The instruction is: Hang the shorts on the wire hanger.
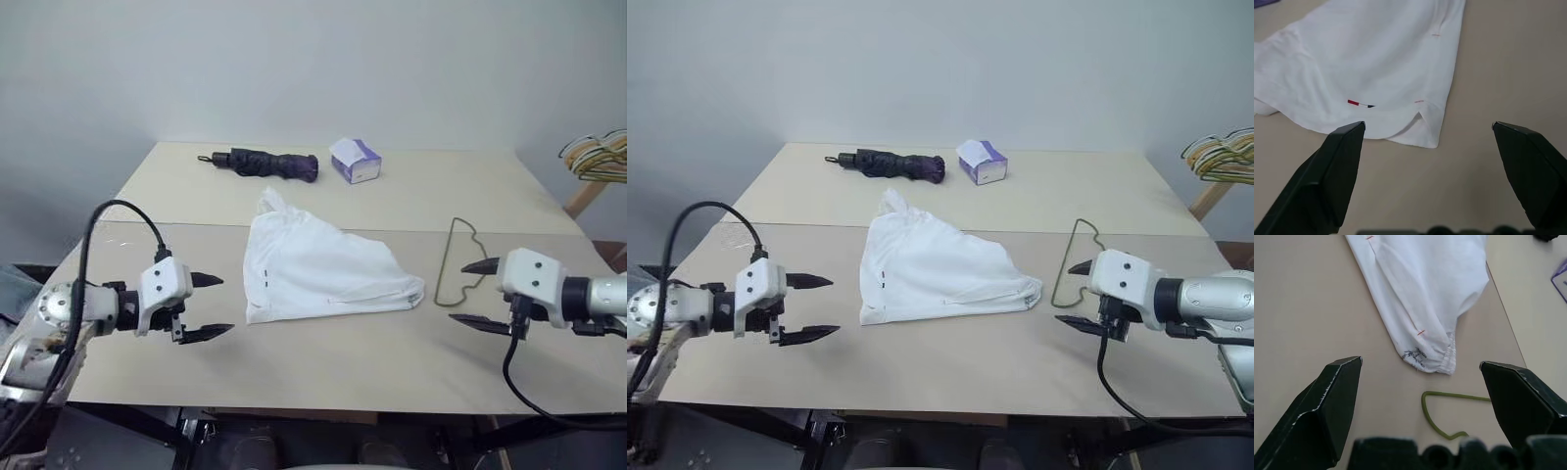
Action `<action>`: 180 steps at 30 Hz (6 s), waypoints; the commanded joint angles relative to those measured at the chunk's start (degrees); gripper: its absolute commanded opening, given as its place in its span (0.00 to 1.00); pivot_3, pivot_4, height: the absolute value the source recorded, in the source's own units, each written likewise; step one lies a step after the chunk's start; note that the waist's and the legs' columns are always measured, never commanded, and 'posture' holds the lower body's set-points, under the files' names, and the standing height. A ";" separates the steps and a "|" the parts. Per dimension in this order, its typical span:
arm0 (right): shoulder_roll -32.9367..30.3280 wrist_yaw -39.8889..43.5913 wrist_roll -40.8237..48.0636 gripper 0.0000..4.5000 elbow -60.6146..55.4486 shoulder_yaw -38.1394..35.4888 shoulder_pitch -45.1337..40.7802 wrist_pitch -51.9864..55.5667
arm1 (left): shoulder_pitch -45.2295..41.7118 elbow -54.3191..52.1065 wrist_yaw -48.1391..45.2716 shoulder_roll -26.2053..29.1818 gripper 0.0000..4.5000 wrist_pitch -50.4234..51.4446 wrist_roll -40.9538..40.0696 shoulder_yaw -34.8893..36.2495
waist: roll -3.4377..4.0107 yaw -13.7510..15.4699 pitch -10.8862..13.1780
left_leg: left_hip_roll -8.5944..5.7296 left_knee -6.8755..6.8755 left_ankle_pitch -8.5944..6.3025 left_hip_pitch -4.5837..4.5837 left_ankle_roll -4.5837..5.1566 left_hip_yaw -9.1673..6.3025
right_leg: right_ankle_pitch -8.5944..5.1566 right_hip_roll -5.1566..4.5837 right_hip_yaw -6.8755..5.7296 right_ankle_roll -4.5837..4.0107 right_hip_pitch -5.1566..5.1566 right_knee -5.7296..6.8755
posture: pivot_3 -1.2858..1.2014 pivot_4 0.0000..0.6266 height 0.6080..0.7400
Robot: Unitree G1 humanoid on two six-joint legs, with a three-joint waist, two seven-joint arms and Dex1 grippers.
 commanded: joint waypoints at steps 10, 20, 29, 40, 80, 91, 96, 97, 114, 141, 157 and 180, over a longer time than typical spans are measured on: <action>2.23 -4.16 -0.51 1.00 -4.27 -1.05 1.01 1.60 | -16.04 25.01 -3.79 -10.52 1.00 -14.79 11.65 -14.33 | -0.05 -0.22 -0.03 | -0.05 0.02 0.01 -0.09 0.01 -0.01 | 0.02 0.02 0.00 0.04 -0.01 0.00 | 0.52 0.00 1.00; 2.22 -5.66 -1.05 1.00 -5.47 -1.44 3.31 1.86 | -19.03 32.22 -2.28 -13.28 0.51 -16.54 16.15 -16.27 | -0.05 -2.08 -0.07 | -0.05 0.06 0.01 -0.04 0.02 -0.04 | 0.03 0.00 0.00 0.05 0.04 0.07 | 0.51 0.00 1.00; 2.74 -8.03 -5.78 1.00 -2.98 3.56 0.71 0.43 | -18.86 32.19 -1.40 -13.31 0.01 -18.72 17.42 -16.17 | 0.03 -2.65 -0.24 | -0.05 0.11 0.01 0.03 0.02 -0.06 | 0.03 0.00 0.00 0.06 0.10 0.14 | 0.51 0.00 1.00; 9.69 -21.11 -30.71 1.00 13.12 22.69 -11.75 -16.17 | -14.79 14.94 -4.68 -4.11 0.01 -10.17 5.78 -4.72 | 0.02 -3.70 -0.23 | -0.02 0.11 0.01 -0.12 0.01 -0.04 | 0.02 0.02 0.02 0.05 -0.10 0.20 | 0.53 0.00 1.00; 17.47 -22.20 -36.35 0.34 22.92 27.62 -14.27 -26.58 | -14.46 10.65 -4.54 0.86 0.00 -5.90 3.32 -1.49 | -0.02 -1.89 -0.23 | -0.03 0.11 0.02 -0.07 0.01 -0.01 | -0.01 0.03 0.01 0.05 -0.03 0.21 | 0.54 0.00 1.00; 12.00 -12.34 -28.14 0.01 10.72 23.90 -10.61 -21.21 | -7.90 6.23 -6.23 5.20 0.00 -3.71 1.53 2.22 | 0.05 -2.18 -0.18 | -0.03 0.11 0.01 -0.11 0.01 -0.01 | -0.01 0.02 0.01 0.05 -0.07 0.22 | 0.53 0.00 1.00; 5.58 -1.49 -16.06 0.01 -3.43 20.45 -7.46 -13.18 | 3.16 -1.19 -10.11 10.76 0.00 -1.23 -1.72 7.68 | 0.05 -2.78 -0.16 | 0.08 0.09 -0.04 -0.11 0.02 -0.02 | -0.07 0.02 -0.02 0.01 -0.11 0.25 | 0.53 0.00 1.00; 5.87 -0.86 -14.71 0.01 -4.01 20.35 -8.89 -11.91 | 3.60 -1.64 -9.59 10.76 0.00 -1.24 -1.25 7.25 | 0.05 -2.81 -0.17 | 0.09 0.09 -0.04 -0.06 0.02 -0.01 | -0.08 0.02 -0.02 0.00 -0.09 0.24 | 0.53 0.00 1.00; 27.03 -62.14 -36.05 0.01 43.07 16.37 -64.84 -16.93 | -57.68 37.67 50.04 -15.94 0.00 -27.56 14.20 9.77 | -0.21 -2.52 -0.39 | -0.09 -0.18 0.53 -1.85 -1.00 -0.07 | 0.22 -0.17 -0.53 -0.03 -2.25 1.02 | 0.52 0.00 1.00; 4.93 -7.32 -27.81 0.01 6.30 28.77 -14.10 -27.34 | 16.65 -6.81 -0.91 12.81 0.00 -11.83 7.12 1.47 | -0.05 -3.18 -0.31 | 0.17 -0.07 -0.29 0.60 -0.57 0.14 | -0.01 -0.18 -0.82 -0.34 0.00 0.30 | 0.54 0.00 1.00; 16.29 -15.81 -16.81 0.01 16.80 22.83 -38.94 8.89 | -27.08 9.93 24.56 -3.99 0.00 5.88 20.50 -5.56 | -0.06 -1.18 -0.40 | 0.14 -0.04 -0.13 0.88 -0.40 0.11 | 0.04 -0.06 -0.81 -0.25 0.25 0.31 | 0.54 0.00 1.00; 12.48 -37.13 -40.73 0.01 22.96 31.15 -32.01 -30.61 | -20.53 3.68 22.09 -2.91 0.00 -13.06 5.94 3.41 | 0.00 -4.52 -0.63 | 0.06 -0.08 -0.02 -0.20 -0.19 0.18 | 0.43 -0.24 -1.15 -0.31 -0.62 0.18 | 0.53 0.00 1.00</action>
